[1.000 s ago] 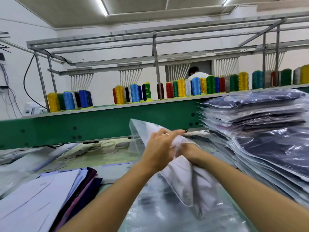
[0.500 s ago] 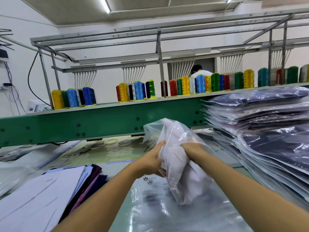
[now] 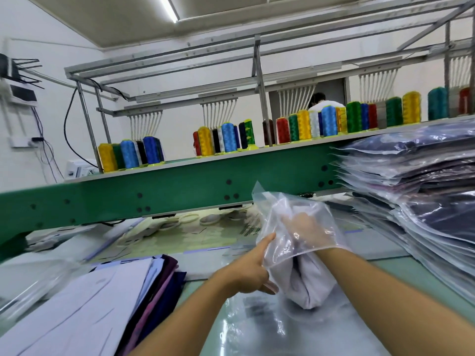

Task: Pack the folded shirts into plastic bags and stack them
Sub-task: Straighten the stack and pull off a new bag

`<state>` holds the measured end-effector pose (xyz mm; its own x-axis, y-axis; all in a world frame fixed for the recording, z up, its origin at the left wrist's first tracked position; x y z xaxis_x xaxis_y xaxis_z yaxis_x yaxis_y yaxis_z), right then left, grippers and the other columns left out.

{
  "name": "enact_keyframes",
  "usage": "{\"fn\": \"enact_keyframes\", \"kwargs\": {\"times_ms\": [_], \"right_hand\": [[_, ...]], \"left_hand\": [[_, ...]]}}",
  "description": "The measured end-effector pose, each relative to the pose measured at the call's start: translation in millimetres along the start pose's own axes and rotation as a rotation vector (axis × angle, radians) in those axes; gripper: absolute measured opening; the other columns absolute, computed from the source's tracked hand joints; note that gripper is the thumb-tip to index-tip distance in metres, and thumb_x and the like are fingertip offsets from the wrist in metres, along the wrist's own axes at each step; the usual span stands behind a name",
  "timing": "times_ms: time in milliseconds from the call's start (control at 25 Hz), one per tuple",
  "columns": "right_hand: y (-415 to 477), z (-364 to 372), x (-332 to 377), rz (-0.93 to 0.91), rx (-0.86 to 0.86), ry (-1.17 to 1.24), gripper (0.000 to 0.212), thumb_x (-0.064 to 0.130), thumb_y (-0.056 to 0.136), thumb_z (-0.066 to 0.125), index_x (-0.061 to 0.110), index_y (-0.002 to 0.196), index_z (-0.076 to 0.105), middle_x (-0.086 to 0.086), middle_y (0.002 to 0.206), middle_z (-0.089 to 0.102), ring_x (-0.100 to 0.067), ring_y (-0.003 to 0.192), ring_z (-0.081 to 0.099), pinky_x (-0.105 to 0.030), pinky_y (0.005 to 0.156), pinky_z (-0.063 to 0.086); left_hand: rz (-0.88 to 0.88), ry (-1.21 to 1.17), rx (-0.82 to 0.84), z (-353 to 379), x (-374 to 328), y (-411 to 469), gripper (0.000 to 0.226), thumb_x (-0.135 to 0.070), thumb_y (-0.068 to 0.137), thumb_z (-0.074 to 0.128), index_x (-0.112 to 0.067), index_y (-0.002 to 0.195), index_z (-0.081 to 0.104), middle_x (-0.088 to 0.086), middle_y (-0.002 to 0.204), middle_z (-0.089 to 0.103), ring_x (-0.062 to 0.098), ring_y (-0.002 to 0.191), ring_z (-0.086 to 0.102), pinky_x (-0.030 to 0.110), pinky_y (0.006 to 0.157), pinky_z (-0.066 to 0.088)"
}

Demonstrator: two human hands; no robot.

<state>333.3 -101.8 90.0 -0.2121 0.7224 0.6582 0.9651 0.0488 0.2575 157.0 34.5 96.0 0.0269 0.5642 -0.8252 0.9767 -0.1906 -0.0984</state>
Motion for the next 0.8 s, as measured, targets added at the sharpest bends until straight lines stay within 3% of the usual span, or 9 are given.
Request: {"fn": "enact_keyframes", "kwargs": {"times_ms": [80, 160, 280, 400, 480, 560, 640, 720, 800], "right_hand": [[-5.0, -0.1, -7.1, -0.054, 0.139, 0.014, 0.044, 0.039, 0.102, 0.047, 0.010, 0.133, 0.057, -0.017, 0.133, 0.058, -0.029, 0.117, 0.056, -0.042, 0.102, 0.047], [-11.9, -7.4, -22.7, -0.090, 0.081, -0.342, 0.056, 0.045, 0.098, 0.040, 0.013, 0.145, 0.043, -0.022, 0.153, 0.033, -0.035, 0.140, 0.035, -0.046, 0.118, 0.031], [-42.0, -2.9, -31.9, -0.216, 0.004, -0.751, 0.052, 0.027, 0.093, 0.036, 0.005, 0.139, 0.043, -0.028, 0.149, 0.029, -0.041, 0.136, 0.029, -0.050, 0.115, 0.028], [-60.0, 3.9, -51.7, -0.151, 0.138, -0.797, 0.057, 0.041, 0.098, 0.030, 0.005, 0.139, 0.048, -0.021, 0.144, 0.044, -0.036, 0.129, 0.038, -0.045, 0.110, 0.033], [-63.9, 9.2, -66.6, -0.057, 0.226, -0.820, 0.072, 0.054, 0.100, 0.024, 0.005, 0.150, 0.034, -0.023, 0.157, 0.028, -0.036, 0.145, 0.025, -0.045, 0.117, 0.023], [-66.7, 20.1, -66.1, -0.092, 0.222, -0.847, 0.076, 0.058, 0.100, 0.017, 0.007, 0.157, 0.018, -0.024, 0.163, 0.010, -0.038, 0.151, 0.005, -0.051, 0.122, 0.008], [-69.1, 34.9, -58.9, -0.147, 0.287, -0.810, 0.075, 0.067, 0.096, 0.014, 0.026, 0.159, 0.010, -0.015, 0.166, 0.003, -0.040, 0.151, -0.002, -0.060, 0.119, -0.002], [-70.9, 43.5, -58.7, -0.112, 0.397, -0.708, 0.081, 0.081, 0.087, 0.016, 0.041, 0.158, 0.004, -0.007, 0.168, -0.007, -0.039, 0.152, -0.008, -0.063, 0.117, -0.004], [-71.2, 41.0, -65.6, -0.071, 0.409, -0.659, 0.096, 0.090, 0.079, 0.018, 0.039, 0.159, 0.002, -0.010, 0.168, -0.010, -0.033, 0.154, -0.008, -0.057, 0.120, 0.001]], "left_hand": [[-0.016, -0.010, -0.037, -3.3, 7.4, 2.3, 0.098, 0.017, 0.090, 0.039, -0.045, 0.159, 0.008, 0.004, 0.145, 0.040, 0.027, 0.099, 0.075, 0.045, 0.088, 0.061], [-0.067, 0.032, -0.085, -7.9, 17.9, 5.3, 0.100, 0.016, 0.089, 0.043, -0.045, 0.159, 0.006, 0.007, 0.135, 0.051, 0.028, 0.099, 0.074, 0.046, 0.088, 0.060], [-0.106, 0.105, -0.117, -11.9, 29.8, 5.2, 0.099, 0.012, 0.087, 0.049, -0.040, 0.160, 0.008, 0.013, 0.142, 0.048, 0.029, 0.109, 0.067, 0.041, 0.086, 0.061], [-0.139, 0.293, -0.128, -12.5, 36.3, 5.3, 0.089, 0.000, 0.089, 0.049, -0.037, 0.161, 0.010, 0.013, 0.149, 0.043, 0.030, 0.115, 0.062, 0.042, 0.093, 0.058], [-0.213, 0.611, -0.089, -9.1, 43.6, 7.5, 0.079, -0.013, 0.093, 0.046, -0.037, 0.160, 0.012, 0.015, 0.164, 0.021, 0.036, 0.135, 0.048, 0.047, 0.107, 0.046], [-0.237, 0.867, -0.067, -5.1, 50.6, 8.0, 0.075, -0.017, 0.094, 0.048, -0.030, 0.160, 0.016, 0.012, 0.169, -0.006, 0.038, 0.152, 0.018, 0.049, 0.117, 0.032], [-0.119, 1.012, -0.077, -2.9, 53.1, 7.3, 0.076, -0.016, 0.094, 0.055, -0.025, 0.160, 0.017, 0.005, 0.170, -0.007, 0.029, 0.156, 0.003, 0.046, 0.122, 0.023], [-0.004, 1.052, -0.055, 3.6, 57.5, 6.4, 0.079, -0.016, 0.093, 0.059, -0.027, 0.160, 0.018, 0.001, 0.169, 0.009, 0.024, 0.154, 0.015, 0.040, 0.122, 0.025], [-0.005, 1.062, -0.054, 12.3, 65.4, 8.2, 0.066, -0.017, 0.094, 0.057, -0.027, 0.153, 0.030, 0.002, 0.157, 0.037, 0.029, 0.140, 0.042, 0.042, 0.108, 0.042]]}}
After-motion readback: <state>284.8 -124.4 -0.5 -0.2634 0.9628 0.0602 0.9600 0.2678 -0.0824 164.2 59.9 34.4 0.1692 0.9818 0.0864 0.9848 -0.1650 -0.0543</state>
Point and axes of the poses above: each hand's wrist, its own y-axis towards the middle knuckle, its own z-axis out of the palm, x = y × z, the point moved 4 cm from there along y, towards the middle knuckle
